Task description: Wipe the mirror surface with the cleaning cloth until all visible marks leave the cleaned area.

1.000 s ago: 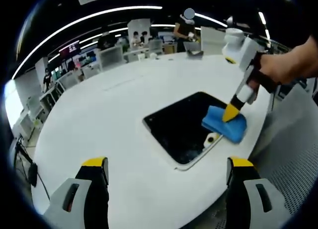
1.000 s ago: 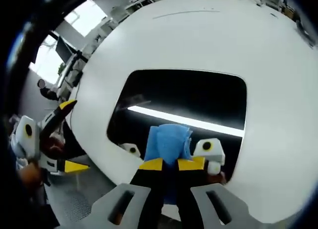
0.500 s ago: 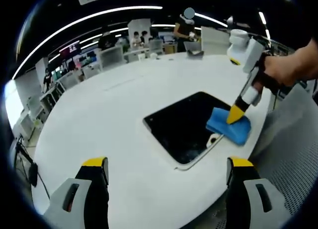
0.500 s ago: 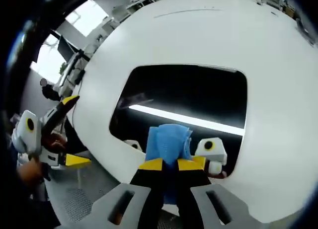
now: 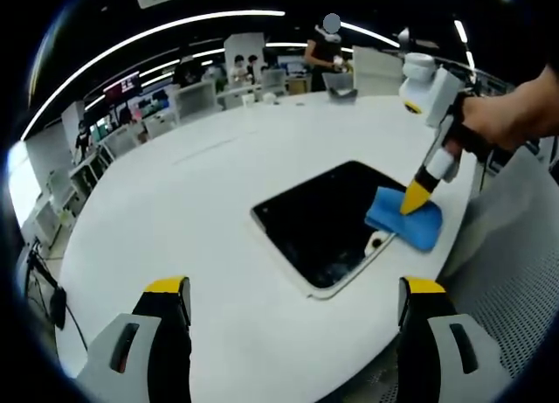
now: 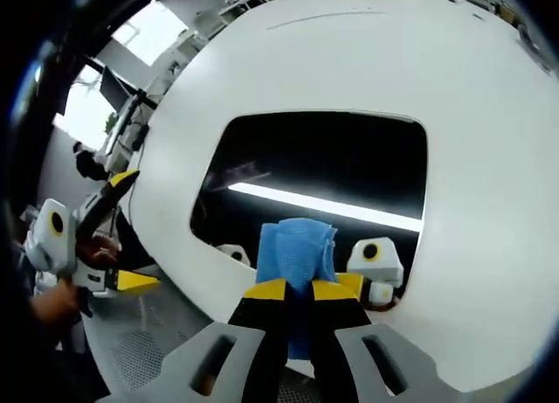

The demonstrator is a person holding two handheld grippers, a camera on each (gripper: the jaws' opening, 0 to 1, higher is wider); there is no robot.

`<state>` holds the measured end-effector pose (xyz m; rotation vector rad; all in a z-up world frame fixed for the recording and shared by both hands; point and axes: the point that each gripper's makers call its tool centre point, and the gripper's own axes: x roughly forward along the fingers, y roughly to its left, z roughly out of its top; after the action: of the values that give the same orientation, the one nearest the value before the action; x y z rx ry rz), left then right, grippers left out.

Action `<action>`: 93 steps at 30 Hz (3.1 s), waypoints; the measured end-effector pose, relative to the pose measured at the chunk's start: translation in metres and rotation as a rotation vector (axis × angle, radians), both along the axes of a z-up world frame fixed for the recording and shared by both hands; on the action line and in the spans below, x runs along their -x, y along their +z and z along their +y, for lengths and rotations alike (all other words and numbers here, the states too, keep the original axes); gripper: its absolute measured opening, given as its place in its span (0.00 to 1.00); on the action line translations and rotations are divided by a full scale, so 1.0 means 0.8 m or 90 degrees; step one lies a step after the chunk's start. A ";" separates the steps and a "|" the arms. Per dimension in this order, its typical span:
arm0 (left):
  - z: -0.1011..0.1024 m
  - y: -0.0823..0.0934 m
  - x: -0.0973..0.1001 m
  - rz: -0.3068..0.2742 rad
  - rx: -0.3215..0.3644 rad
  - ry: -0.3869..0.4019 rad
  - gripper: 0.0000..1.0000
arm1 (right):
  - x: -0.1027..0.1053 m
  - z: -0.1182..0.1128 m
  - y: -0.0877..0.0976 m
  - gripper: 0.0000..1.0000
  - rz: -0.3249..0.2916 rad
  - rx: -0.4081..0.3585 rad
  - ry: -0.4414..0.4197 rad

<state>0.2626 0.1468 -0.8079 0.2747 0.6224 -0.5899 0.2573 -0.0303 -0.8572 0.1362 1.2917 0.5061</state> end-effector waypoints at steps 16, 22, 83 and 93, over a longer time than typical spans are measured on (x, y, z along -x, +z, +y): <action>0.000 -0.001 0.000 0.001 0.000 -0.001 0.99 | 0.001 -0.016 -0.001 0.03 0.004 -0.002 0.000; 0.000 -0.001 0.000 0.002 0.001 -0.001 0.99 | 0.002 -0.022 0.000 0.03 0.006 -0.005 -0.006; -0.002 -0.004 0.001 0.009 -0.001 -0.007 0.99 | -0.029 -0.057 -0.004 0.03 0.025 0.011 -0.024; -0.002 -0.004 0.001 0.010 0.001 -0.007 0.99 | -0.045 -0.059 -0.003 0.03 0.023 0.012 -0.027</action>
<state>0.2618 0.1451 -0.8111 0.2729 0.6354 -0.6028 0.2936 -0.0773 -0.8600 0.1571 1.3265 0.4563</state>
